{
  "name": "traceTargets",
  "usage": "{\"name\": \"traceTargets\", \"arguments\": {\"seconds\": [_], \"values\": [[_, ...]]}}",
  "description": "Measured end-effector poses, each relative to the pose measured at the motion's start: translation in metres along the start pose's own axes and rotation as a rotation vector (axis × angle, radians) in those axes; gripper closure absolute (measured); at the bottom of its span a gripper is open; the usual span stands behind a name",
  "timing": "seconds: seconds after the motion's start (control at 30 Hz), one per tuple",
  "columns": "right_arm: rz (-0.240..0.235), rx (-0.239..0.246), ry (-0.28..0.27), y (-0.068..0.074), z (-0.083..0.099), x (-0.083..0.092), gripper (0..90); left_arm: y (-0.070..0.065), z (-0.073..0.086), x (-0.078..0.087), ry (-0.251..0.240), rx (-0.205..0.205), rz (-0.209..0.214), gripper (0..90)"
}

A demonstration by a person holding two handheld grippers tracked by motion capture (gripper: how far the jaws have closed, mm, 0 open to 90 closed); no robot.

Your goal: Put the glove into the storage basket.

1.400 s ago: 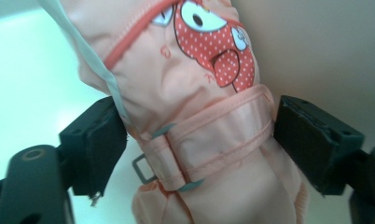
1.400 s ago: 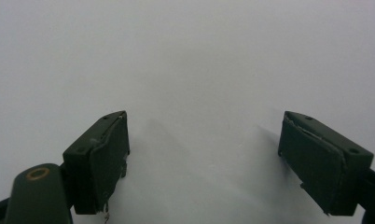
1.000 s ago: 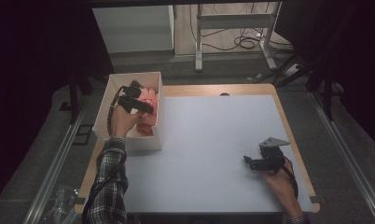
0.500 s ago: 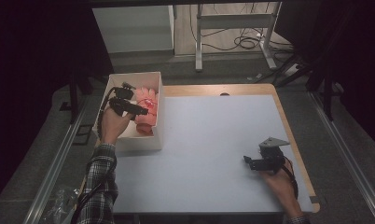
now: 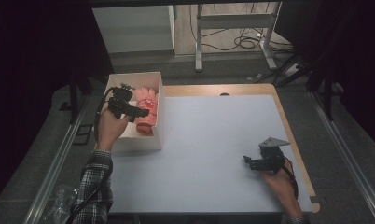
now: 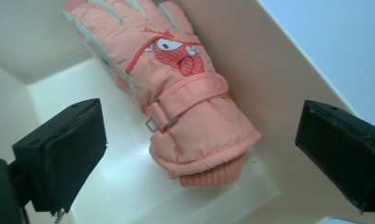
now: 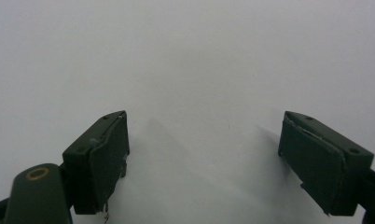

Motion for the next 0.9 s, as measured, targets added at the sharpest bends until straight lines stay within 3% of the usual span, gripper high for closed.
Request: {"name": "traceTargets", "arguments": {"seconds": [0.53,0.9], "values": [[0.000,0.000,0.000,0.000,0.000,0.000,16.4,-0.052,-0.013,0.009,-0.066,-0.105,0.073,1.9],[0.000,-0.001,0.000,0.000,0.000,0.000,16.4,-0.099,-0.019,-0.004,-0.077,-0.187,0.147,1.8]]}}
Point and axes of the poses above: each handheld gripper's, and its own axes: x roughly backward along the jaws, z roughly out of its underside, y roughly to its left, the point moved 6 cm from there along -x, roughly forward along the jaws, and after that the axes turned 1 degree about -y, right-handed, at the moved point
